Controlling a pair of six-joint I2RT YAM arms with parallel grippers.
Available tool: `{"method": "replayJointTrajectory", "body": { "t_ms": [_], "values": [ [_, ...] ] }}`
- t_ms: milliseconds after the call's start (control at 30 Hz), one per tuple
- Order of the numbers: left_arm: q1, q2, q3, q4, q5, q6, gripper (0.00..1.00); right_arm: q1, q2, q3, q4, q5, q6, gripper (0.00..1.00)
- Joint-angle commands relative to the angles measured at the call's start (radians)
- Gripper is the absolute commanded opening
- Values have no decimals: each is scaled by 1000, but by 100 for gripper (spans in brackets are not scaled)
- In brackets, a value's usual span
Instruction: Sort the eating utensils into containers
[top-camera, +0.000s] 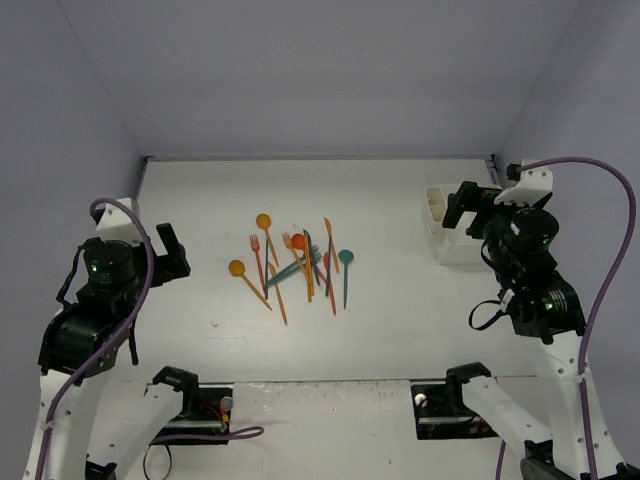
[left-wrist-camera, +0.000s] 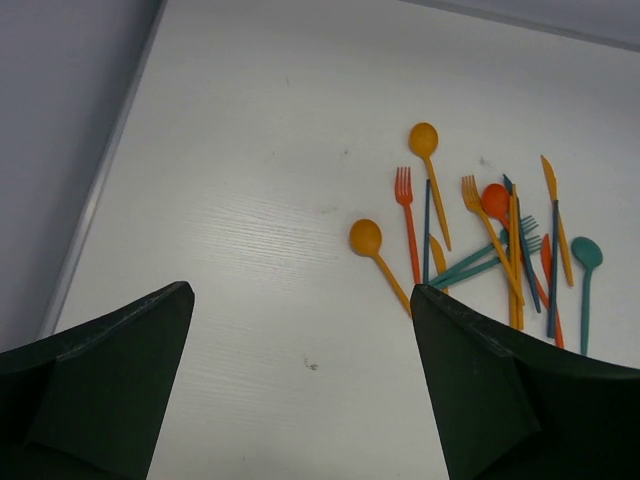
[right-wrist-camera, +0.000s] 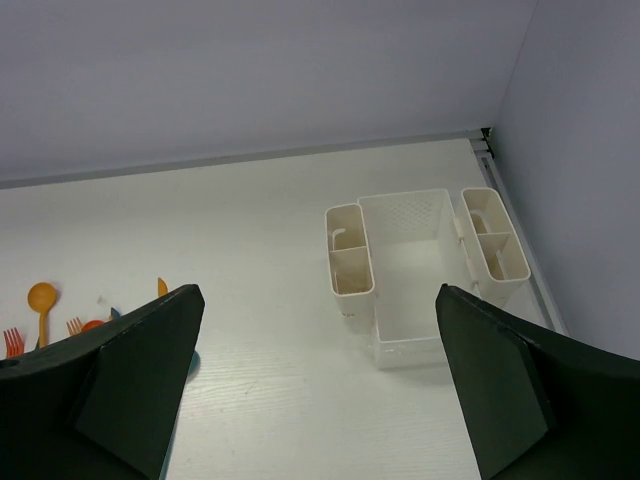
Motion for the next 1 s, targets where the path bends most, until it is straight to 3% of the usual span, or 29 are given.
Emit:
{"method": "replayJointTrajectory", "body": {
  "t_ms": [0, 200, 400, 633, 967],
  "values": [
    [-2, 49, 4, 52, 91, -96, 88, 5, 15, 21, 84, 12, -9, 100],
    [-60, 169, -20, 56, 186, -299, 88, 11, 18, -24, 85, 31, 2, 100],
    [-372, 315, -25, 54, -36, -471, 88, 11, 79, -27, 82, 2, 25, 100],
    [-577, 558, -30, 66, -180, -711, 88, 11, 87, -76, 69, 38, 92, 100],
    [-598, 858, -7, 85, -107, -787, 88, 12, 82, -114, 65, -5, 139, 100]
  ]
}}
